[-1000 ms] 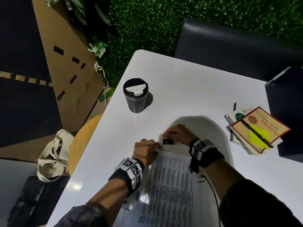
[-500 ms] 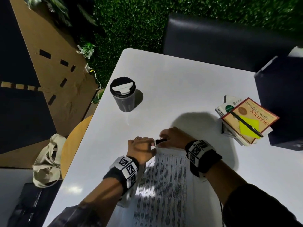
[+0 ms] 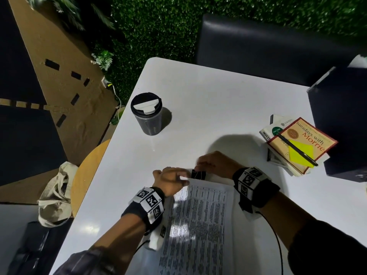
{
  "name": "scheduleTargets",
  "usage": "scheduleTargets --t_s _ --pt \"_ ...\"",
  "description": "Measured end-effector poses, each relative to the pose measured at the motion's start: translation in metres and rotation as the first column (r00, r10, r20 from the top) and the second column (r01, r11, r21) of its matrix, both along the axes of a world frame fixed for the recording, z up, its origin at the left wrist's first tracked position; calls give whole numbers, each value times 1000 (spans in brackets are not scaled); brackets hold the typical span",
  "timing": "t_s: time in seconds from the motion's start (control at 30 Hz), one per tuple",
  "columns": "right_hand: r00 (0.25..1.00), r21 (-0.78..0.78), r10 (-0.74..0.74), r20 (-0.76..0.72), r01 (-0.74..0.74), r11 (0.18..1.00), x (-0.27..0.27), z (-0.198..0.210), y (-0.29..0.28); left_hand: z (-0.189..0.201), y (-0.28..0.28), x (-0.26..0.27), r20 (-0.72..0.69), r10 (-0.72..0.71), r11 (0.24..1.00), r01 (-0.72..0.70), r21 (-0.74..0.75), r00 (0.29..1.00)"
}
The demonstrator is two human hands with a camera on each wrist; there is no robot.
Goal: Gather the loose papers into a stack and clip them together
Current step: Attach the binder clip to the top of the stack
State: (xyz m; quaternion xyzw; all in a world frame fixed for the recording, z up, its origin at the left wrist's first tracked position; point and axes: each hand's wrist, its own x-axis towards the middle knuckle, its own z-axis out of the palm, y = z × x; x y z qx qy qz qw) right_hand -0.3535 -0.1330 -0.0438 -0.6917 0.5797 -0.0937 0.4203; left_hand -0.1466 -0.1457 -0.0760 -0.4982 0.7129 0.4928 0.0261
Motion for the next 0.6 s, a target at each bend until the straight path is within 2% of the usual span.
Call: scheduleTargets --t_s 0.1,0.2,0.27,0.47,0.6 --pt "1000 2 24 11 -24 1000 1 2 4 2 -1 -1 -16 8 1000 -8 -1 1000" --pt "999 13 55 1 -55 998 1 0 8 0 0 1 -154 76 996 -70 49 985" --pt "999 16 51 13 -51 999 0 -3 11 -3 1 2 -199 89 996 -82 44 976" --pt "996 84 88 15 -89 993 1 -7 18 -22 5 4 -197 159 986 -164 -10 967" --pt "988 60 -105 115 99 993 1 -8 26 -9 5 2 -216 154 985 -167 -42 964"
